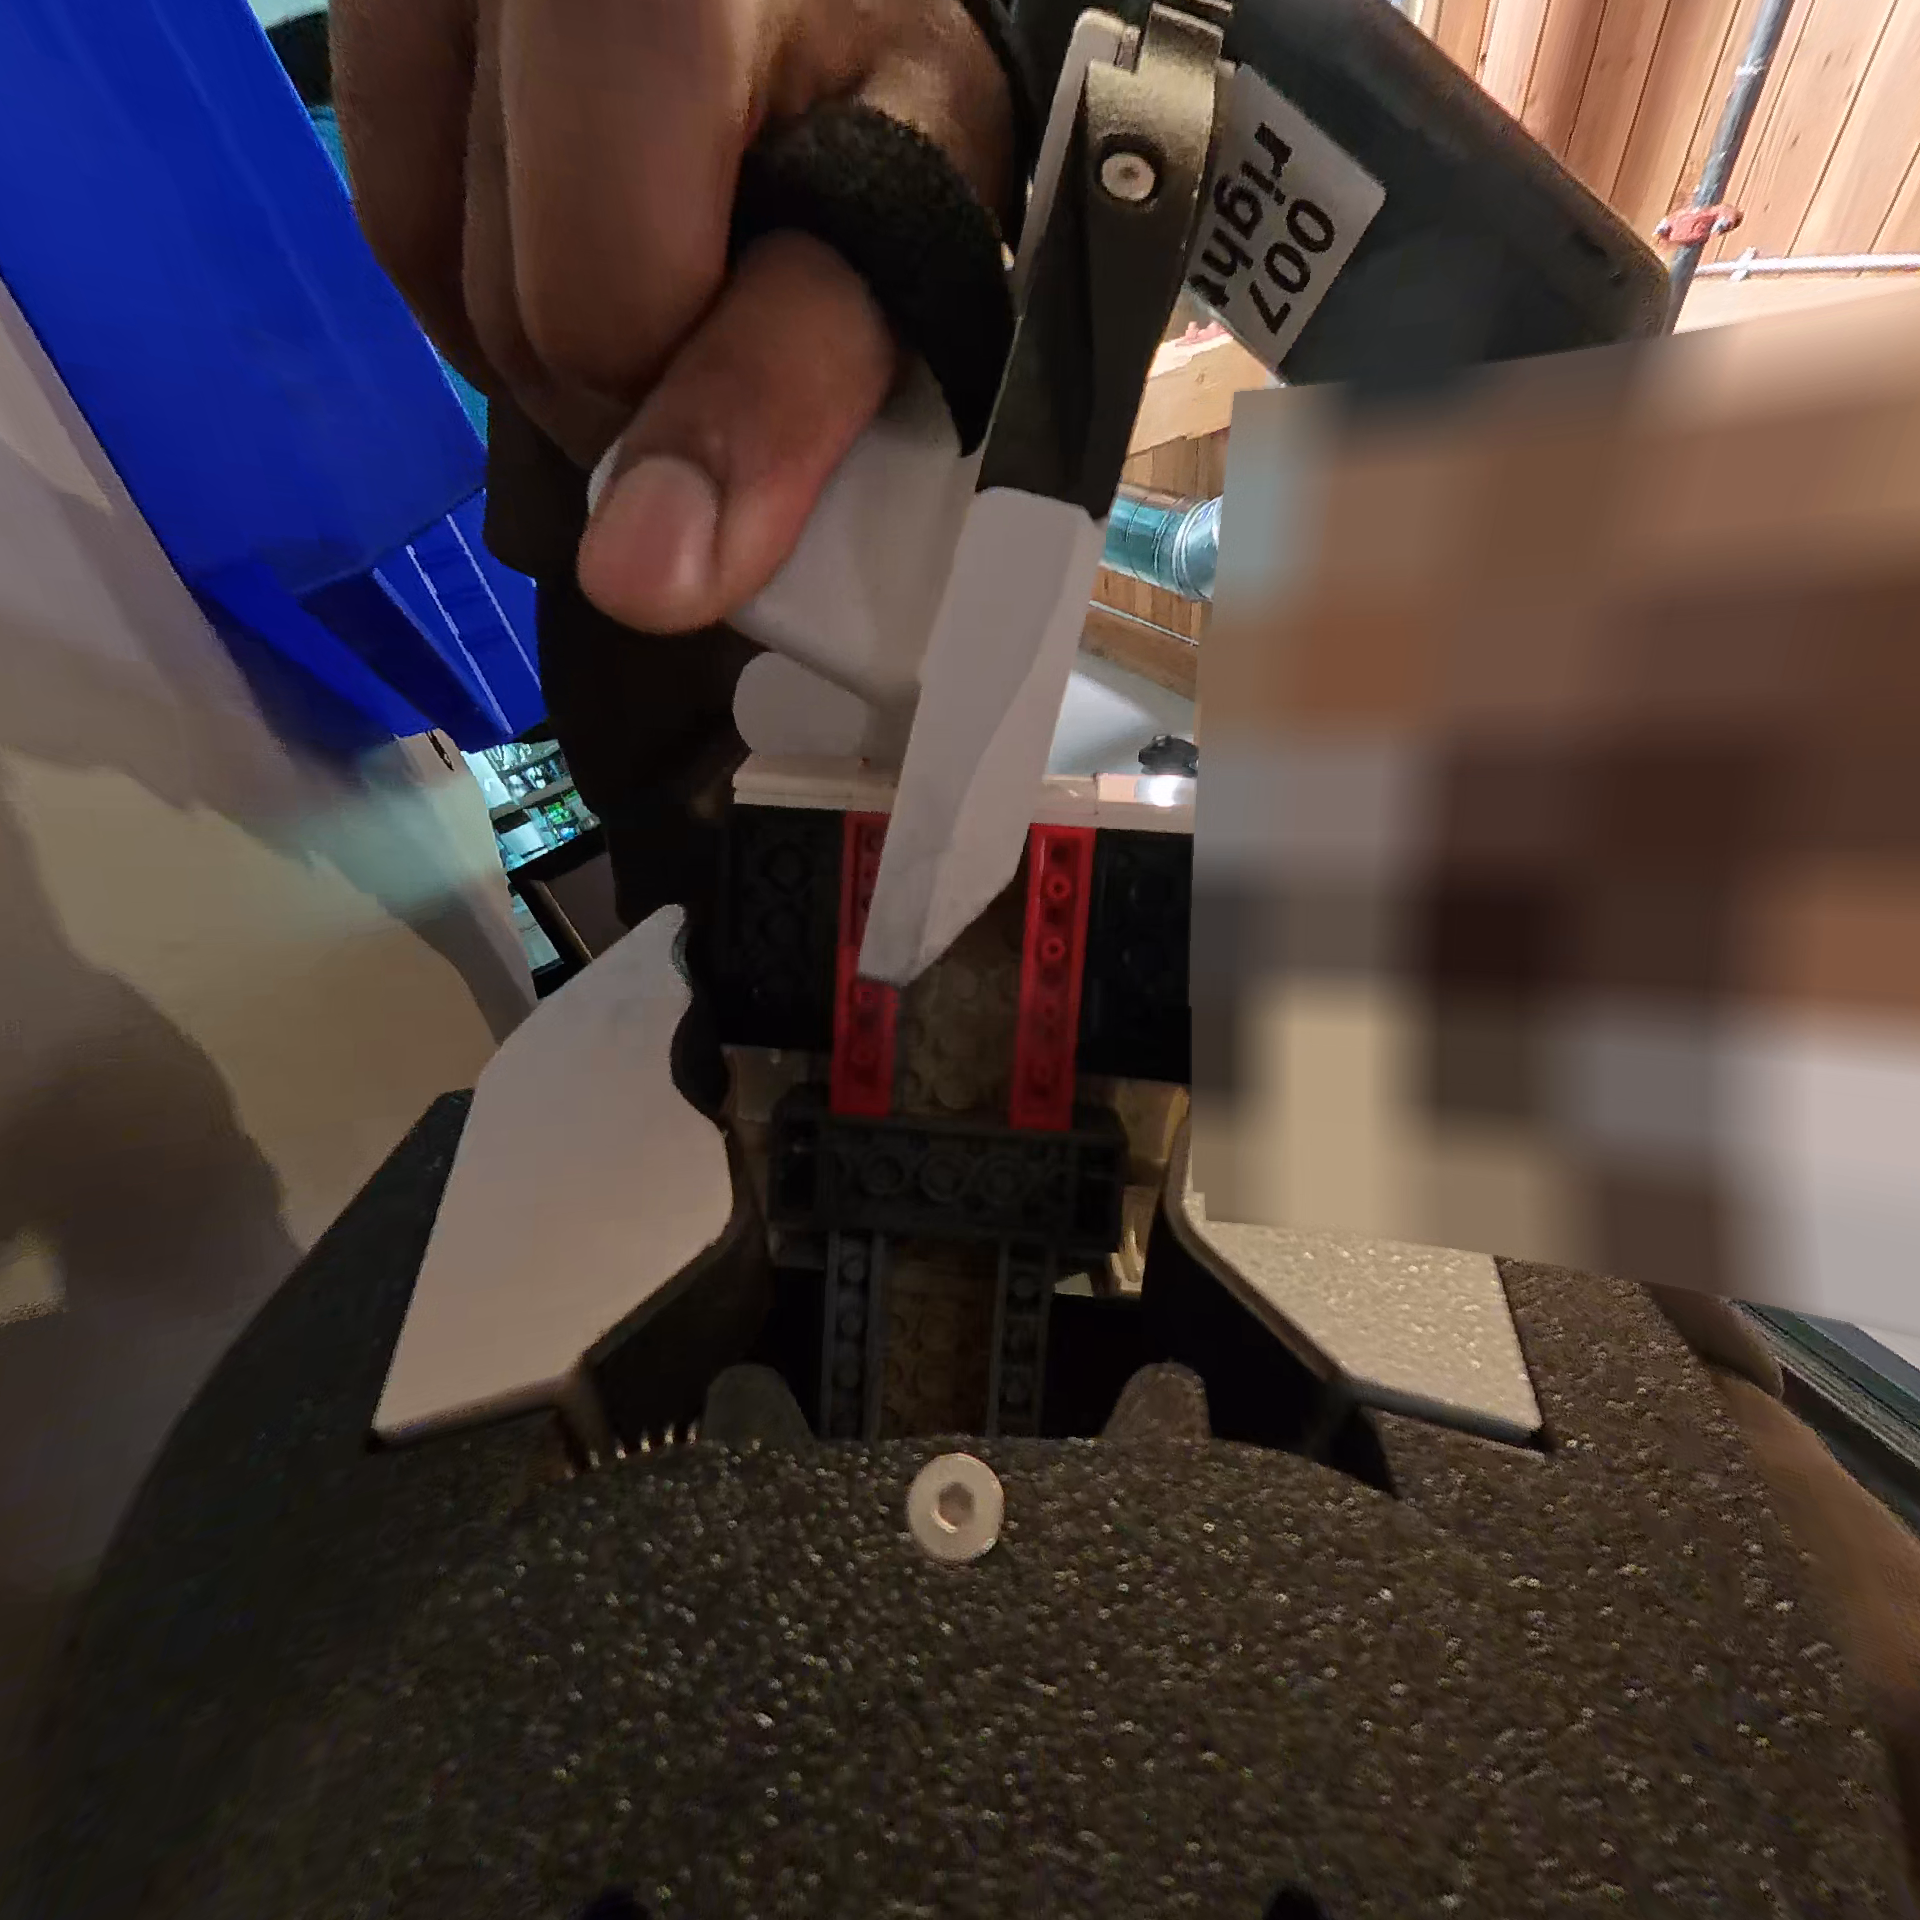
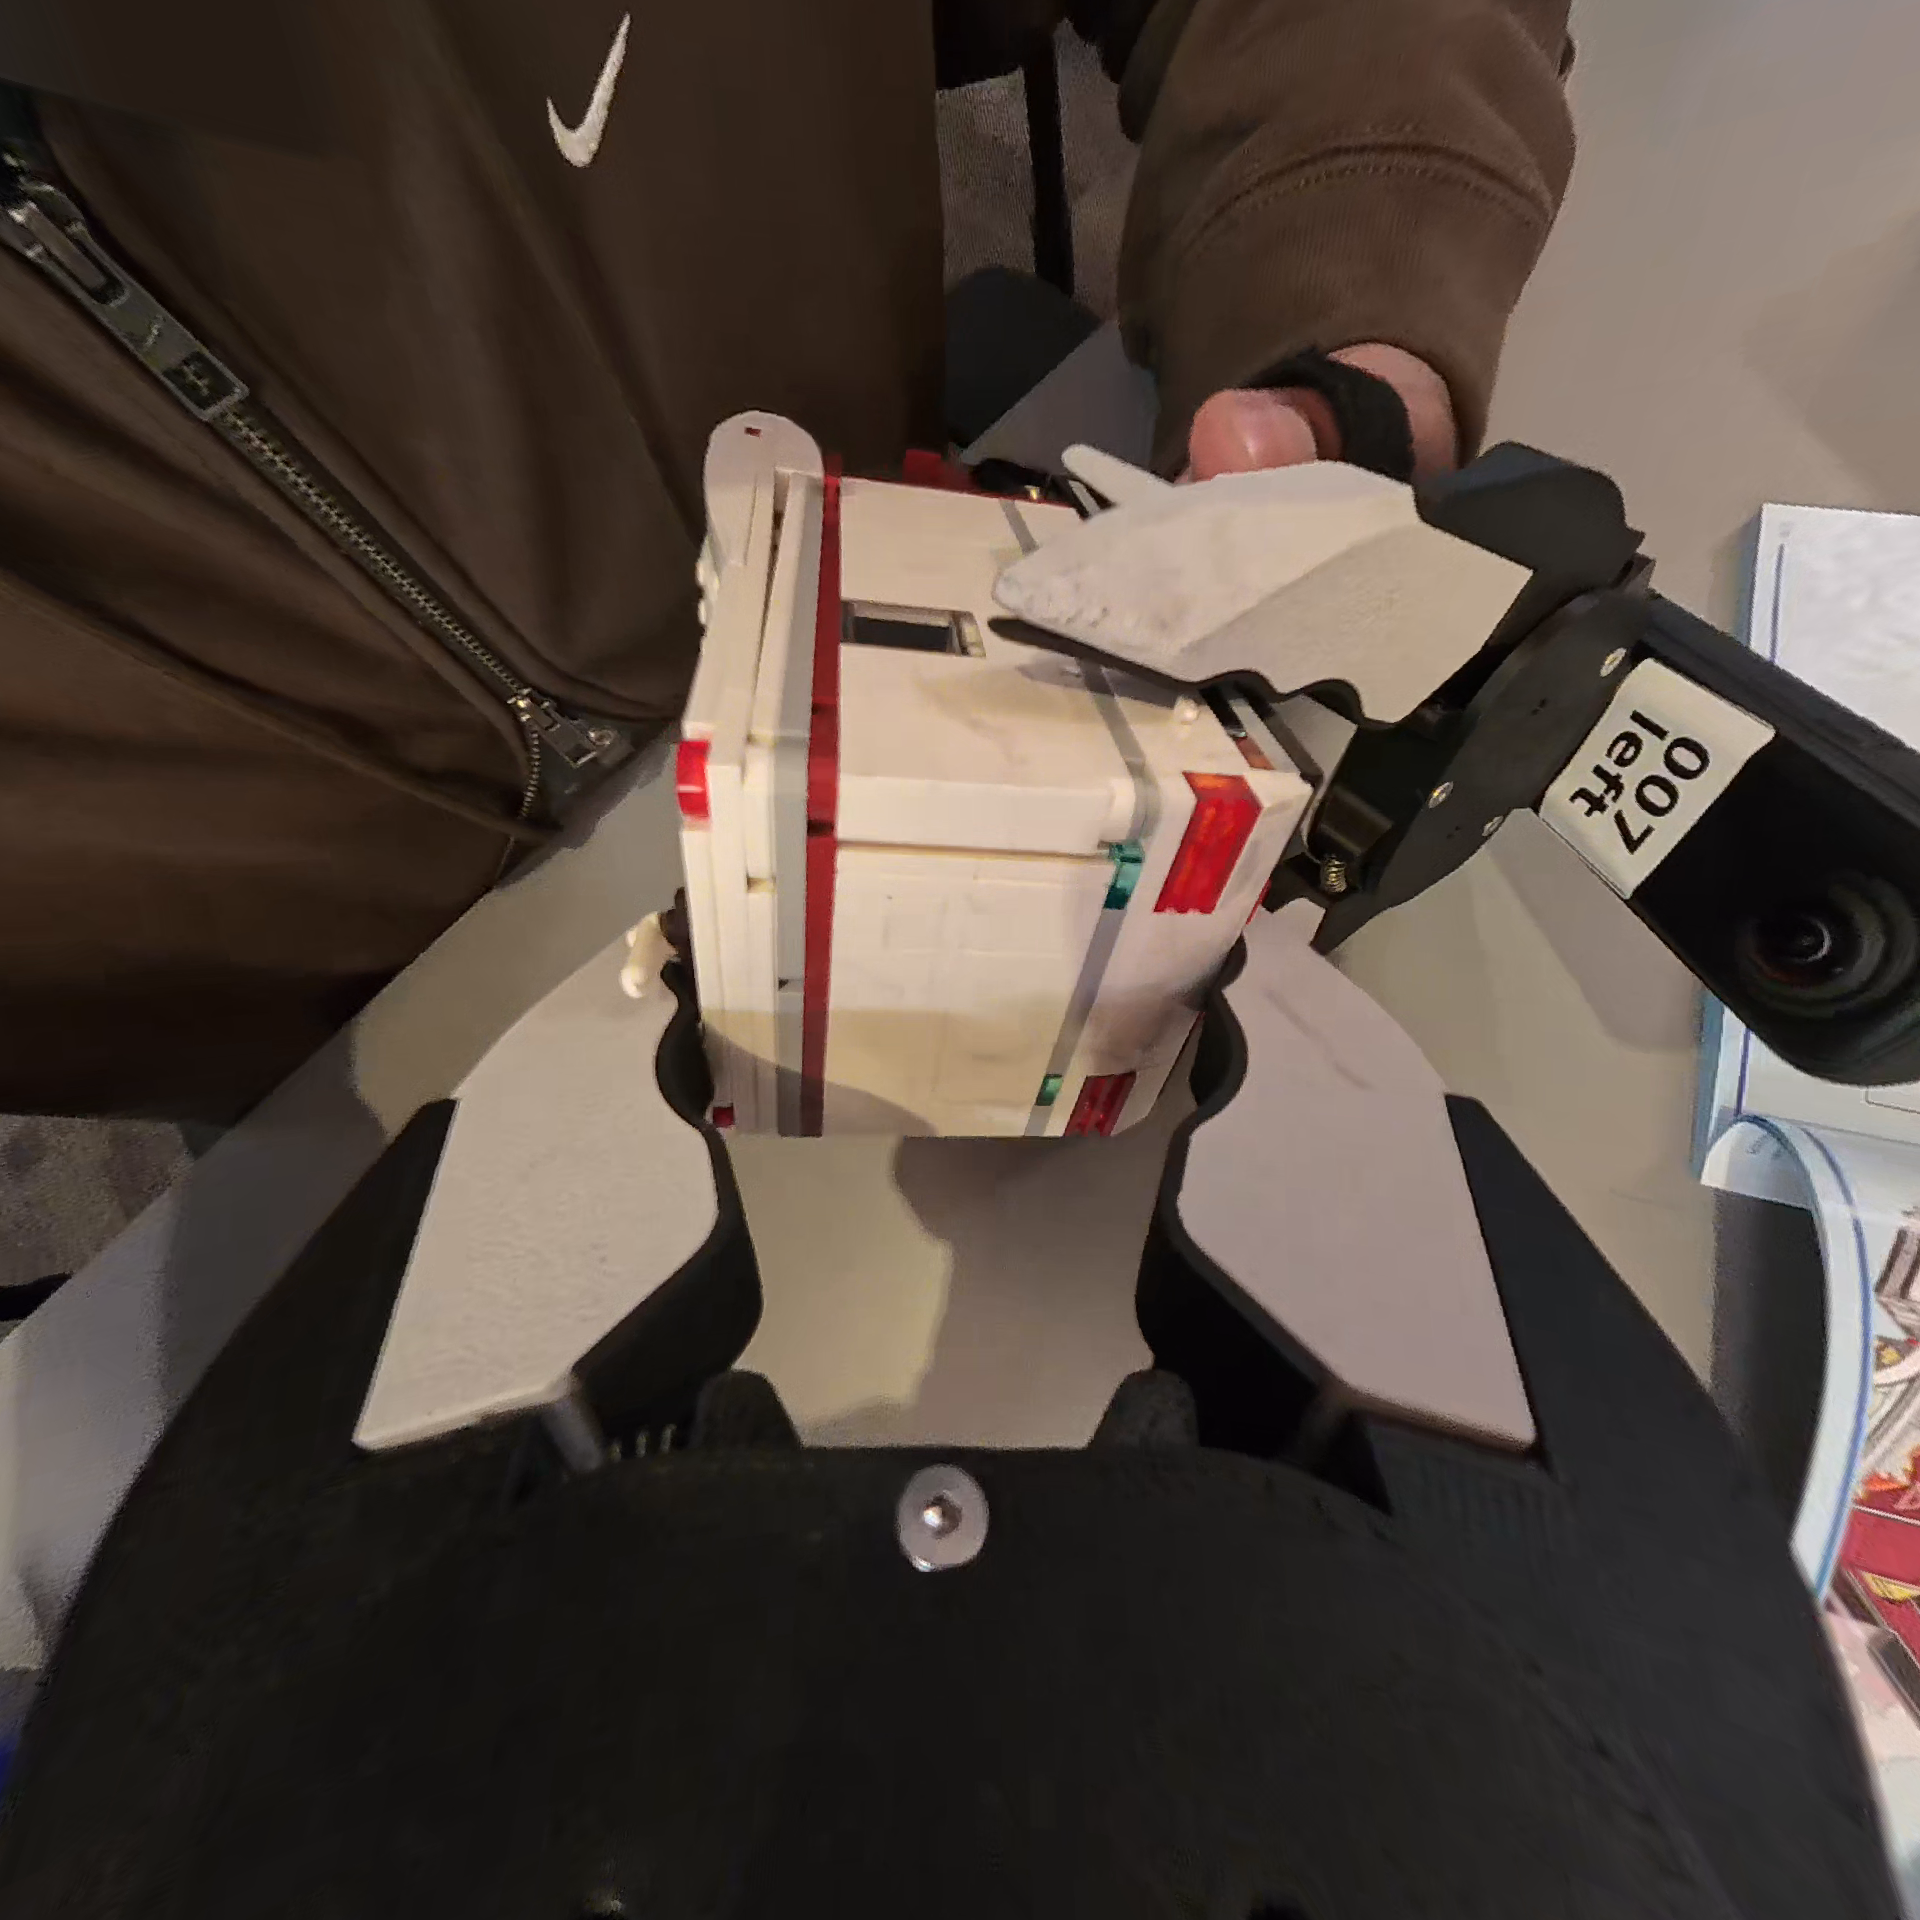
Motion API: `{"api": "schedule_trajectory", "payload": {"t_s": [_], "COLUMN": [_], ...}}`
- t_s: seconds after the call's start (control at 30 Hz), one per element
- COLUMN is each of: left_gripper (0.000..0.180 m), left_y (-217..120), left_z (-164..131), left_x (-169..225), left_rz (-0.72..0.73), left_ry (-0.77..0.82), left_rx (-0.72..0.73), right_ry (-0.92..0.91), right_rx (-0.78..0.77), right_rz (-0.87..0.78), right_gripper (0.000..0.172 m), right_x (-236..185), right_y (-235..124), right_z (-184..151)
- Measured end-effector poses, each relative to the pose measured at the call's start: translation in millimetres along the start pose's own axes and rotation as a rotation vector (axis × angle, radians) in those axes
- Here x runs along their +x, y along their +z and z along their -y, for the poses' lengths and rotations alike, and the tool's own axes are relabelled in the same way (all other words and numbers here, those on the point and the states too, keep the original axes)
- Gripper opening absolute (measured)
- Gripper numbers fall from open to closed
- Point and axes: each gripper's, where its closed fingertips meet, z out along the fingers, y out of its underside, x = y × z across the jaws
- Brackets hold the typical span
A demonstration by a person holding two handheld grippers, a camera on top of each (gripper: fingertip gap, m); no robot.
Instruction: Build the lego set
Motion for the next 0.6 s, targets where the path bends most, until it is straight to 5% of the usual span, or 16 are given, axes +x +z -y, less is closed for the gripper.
{"api": "schedule_trajectory", "payload": {"t_s": [0.3, 0.6], "left_gripper": [0.090, 0.090], "left_y": [-27.5, -55.9], "left_z": [21.5, 52.6], "left_x": [-4.0, -0.7], "left_rz": [0.014, 0.082], "left_ry": [0.003, 0.084], "left_rx": [0.231, 0.487], "right_ry": [0.129, 0.239], "right_rx": [-0.120, -0.034], "right_rz": [-0.155, -0.605], "right_gripper": [0.090, 0.084], "right_x": [28.2, 45.9], "right_y": [-24.9, -57.6], "right_z": [-33.4, -46.6]}}
